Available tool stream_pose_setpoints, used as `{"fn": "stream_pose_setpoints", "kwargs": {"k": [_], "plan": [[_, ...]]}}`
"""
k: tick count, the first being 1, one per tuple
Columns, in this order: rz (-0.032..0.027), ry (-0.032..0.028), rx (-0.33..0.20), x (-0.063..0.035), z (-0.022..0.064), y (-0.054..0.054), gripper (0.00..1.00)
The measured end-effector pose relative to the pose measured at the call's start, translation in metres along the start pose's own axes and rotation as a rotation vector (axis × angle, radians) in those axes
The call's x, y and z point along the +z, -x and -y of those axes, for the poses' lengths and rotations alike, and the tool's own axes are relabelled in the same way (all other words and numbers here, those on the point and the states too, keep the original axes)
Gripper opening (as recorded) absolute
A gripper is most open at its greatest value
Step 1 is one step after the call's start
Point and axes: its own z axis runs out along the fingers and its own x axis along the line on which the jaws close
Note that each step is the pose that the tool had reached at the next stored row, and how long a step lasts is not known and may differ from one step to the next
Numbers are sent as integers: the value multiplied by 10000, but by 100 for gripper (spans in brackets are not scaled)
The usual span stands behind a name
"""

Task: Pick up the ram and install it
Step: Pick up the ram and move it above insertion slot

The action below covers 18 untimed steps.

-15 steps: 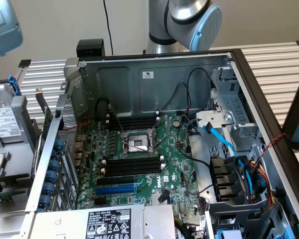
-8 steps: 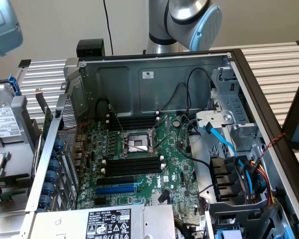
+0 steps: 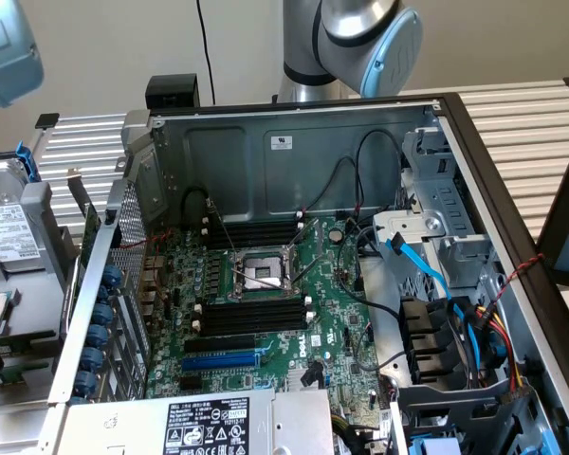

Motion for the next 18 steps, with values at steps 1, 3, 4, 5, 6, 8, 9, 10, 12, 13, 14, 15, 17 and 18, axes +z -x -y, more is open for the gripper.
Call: {"fn": "stream_pose_setpoints", "kwargs": {"k": [1,3,4,5,6,8,9,10,12,13,14,15,17,18], "plan": [[0,0,-5,0,0,0,21],[-2,1,-6,0,0,0,21],[-3,0,-8,0,0,0,21],[-14,-1,-24,1,0,0,21],[-24,-1,-29,1,0,0,21],[-26,0,-30,0,0,0,21],[-27,1,-30,0,0,0,21],[-27,1,-30,0,0,0,21],[-26,0,-30,0,0,0,19],[-29,2,-29,-1,0,0,19],[-29,1,-29,-1,0,0,12],[-28,2,-29,-1,0,0,12],[-27,1,-29,0,0,0,12],[-27,1,-30,0,0,0,12]]}}
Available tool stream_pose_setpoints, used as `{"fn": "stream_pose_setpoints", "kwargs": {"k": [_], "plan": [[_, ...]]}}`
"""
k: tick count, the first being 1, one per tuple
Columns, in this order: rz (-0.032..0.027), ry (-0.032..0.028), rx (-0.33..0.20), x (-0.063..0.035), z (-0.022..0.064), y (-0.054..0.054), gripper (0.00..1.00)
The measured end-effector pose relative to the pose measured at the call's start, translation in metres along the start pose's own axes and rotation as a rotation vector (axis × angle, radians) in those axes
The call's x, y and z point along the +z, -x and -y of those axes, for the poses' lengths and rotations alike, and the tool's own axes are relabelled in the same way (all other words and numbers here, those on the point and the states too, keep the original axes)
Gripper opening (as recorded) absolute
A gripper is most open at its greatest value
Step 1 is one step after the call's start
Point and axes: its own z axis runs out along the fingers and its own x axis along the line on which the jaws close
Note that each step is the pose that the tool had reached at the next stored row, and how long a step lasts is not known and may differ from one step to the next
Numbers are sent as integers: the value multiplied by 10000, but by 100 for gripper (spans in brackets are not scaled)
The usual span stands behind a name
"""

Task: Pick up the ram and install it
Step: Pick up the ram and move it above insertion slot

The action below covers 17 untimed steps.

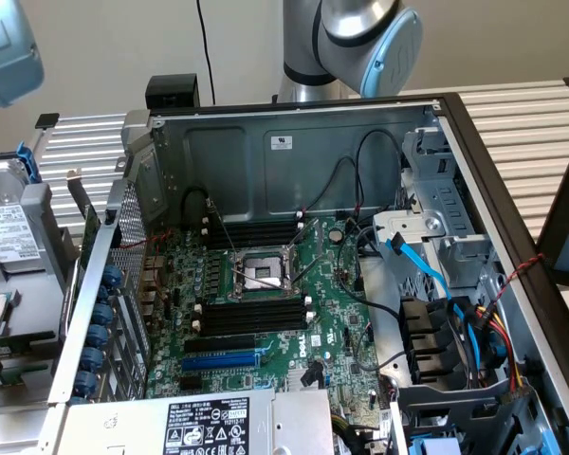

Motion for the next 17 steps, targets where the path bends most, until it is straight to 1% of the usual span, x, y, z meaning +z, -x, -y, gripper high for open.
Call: {"fn": "stream_pose_setpoints", "kwargs": {"k": [13,14,17], "plan": [[1,-2,0,-1,0,0,12],[2,-4,0,-9,0,0,12],[0,-1,-1,-80,0,1,12]]}}
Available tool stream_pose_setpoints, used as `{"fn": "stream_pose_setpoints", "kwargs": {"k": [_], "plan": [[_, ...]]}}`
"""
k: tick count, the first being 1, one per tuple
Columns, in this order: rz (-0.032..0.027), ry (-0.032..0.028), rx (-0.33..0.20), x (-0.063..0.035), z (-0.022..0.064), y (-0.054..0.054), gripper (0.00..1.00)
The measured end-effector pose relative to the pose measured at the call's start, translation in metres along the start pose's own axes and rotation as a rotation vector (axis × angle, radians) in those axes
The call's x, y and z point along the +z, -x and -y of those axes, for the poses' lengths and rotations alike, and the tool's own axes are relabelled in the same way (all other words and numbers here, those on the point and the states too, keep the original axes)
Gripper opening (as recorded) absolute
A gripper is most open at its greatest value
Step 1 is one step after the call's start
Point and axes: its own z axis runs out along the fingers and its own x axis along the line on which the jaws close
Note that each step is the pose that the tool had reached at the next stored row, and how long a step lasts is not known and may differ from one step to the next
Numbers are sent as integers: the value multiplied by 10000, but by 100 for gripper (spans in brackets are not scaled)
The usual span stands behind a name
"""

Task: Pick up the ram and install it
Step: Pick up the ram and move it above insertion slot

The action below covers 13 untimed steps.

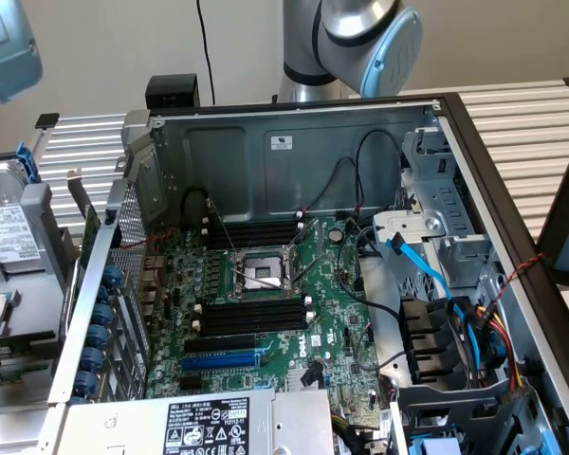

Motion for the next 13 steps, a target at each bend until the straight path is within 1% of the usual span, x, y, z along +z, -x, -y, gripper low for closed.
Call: {"fn": "stream_pose_setpoints", "kwargs": {"k": [6,13], "plan": [[1,-14,1,-160,-1,4,12],[1,-37,0,-275,-2,7,12]]}}
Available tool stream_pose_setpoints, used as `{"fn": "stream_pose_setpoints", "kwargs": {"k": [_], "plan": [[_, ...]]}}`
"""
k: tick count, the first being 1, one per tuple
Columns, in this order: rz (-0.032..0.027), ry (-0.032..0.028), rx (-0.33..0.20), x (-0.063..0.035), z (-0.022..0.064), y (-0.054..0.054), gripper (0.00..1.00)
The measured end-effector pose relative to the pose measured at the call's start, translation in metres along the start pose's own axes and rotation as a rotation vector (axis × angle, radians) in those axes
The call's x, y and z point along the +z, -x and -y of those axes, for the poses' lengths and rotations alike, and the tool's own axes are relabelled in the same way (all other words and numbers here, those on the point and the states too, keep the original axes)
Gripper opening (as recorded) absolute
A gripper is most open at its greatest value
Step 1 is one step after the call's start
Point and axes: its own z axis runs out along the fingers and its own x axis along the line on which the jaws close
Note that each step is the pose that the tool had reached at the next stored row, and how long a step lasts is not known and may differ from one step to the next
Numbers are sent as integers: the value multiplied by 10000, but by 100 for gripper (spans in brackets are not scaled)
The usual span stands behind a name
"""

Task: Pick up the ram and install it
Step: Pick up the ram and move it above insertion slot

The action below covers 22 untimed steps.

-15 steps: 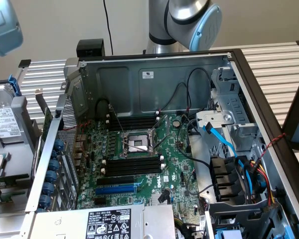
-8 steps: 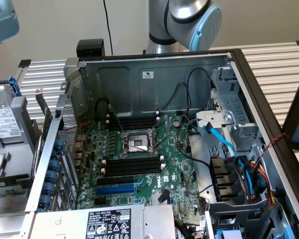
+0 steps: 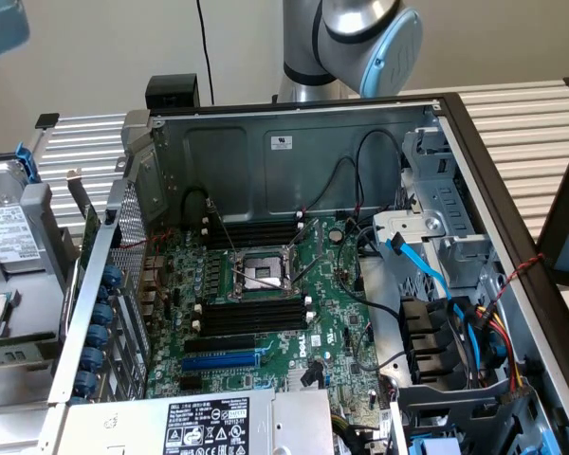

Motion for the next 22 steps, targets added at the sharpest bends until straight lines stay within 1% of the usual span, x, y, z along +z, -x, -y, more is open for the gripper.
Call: {"fn": "stream_pose_setpoints", "kwargs": {"k": [4,6,12,22], "plan": [[0,-15,-1,-94,0,2,12],[0,-26,0,-167,0,4,12],[-2,-37,-1,-439,-1,10,12],[-83,-37,-1,-891,-2,20,12]]}}
